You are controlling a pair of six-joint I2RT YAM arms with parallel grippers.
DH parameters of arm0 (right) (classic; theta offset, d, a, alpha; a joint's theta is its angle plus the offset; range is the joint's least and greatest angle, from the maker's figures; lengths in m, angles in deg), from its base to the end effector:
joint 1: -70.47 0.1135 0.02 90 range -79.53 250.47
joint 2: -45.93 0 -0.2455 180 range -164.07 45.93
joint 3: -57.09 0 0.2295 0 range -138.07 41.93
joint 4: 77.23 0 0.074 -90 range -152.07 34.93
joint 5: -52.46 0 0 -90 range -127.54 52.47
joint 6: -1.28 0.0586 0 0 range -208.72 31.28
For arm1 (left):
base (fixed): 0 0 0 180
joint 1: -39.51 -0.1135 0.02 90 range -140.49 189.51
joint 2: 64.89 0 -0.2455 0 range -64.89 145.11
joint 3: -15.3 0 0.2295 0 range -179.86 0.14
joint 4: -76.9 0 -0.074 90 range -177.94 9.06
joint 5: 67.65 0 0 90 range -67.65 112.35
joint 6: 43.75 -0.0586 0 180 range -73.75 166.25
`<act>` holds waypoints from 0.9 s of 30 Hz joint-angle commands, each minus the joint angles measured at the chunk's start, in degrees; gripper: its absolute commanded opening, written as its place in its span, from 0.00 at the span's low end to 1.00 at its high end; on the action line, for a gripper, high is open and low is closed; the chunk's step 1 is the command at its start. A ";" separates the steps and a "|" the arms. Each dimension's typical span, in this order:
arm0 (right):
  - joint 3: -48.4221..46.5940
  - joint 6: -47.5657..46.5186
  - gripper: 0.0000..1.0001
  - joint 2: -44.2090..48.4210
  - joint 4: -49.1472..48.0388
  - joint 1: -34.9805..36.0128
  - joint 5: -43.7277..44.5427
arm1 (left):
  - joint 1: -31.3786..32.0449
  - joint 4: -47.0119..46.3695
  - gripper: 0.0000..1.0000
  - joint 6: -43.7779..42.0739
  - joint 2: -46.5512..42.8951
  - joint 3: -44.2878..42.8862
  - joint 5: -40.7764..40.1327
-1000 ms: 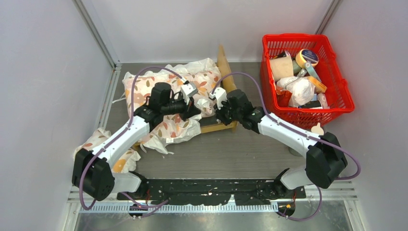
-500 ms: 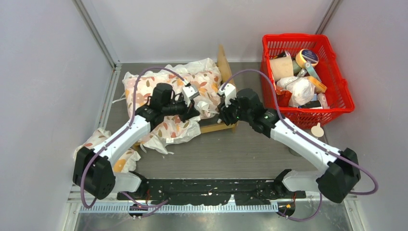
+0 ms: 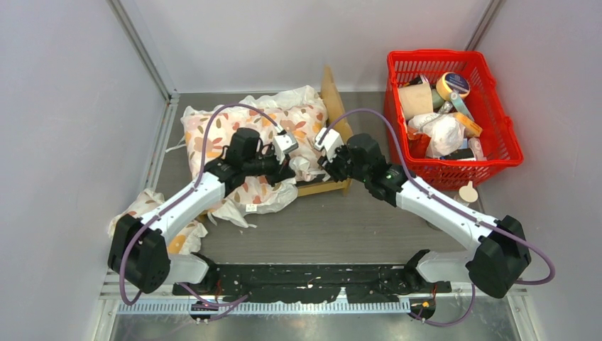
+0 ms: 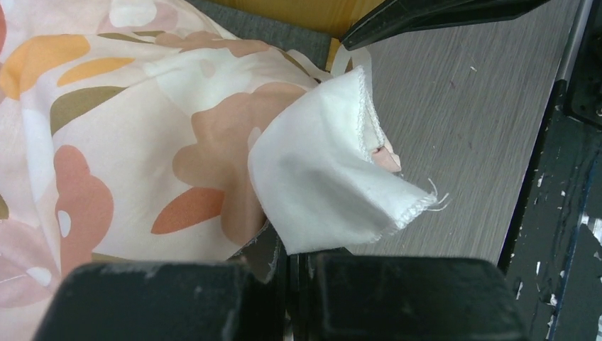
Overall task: Set up the pet bed
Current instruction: Cross the ropes on the bed frame.
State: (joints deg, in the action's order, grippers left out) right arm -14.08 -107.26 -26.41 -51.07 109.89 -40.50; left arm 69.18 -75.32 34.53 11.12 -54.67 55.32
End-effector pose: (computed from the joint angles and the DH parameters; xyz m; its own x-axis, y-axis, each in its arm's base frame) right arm 0.2242 0.1882 0.2819 -0.1234 -0.5125 -0.8498 -0.7476 0.6111 -0.2600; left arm 0.2372 -0.1719 0.2590 -0.3094 0.3724 -0.8750 0.8895 0.4387 -0.1278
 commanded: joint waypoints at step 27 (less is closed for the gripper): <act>-1.60 -20.58 0.37 -0.28 3.76 -1.07 -15.60 | -0.32 -4.95 0.00 -1.97 -2.20 0.10 -4.31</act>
State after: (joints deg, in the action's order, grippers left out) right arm -13.99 -127.55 -27.42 -47.98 108.36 -54.88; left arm 69.18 -78.27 32.52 10.57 -53.86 52.37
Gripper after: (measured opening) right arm 0.374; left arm 0.022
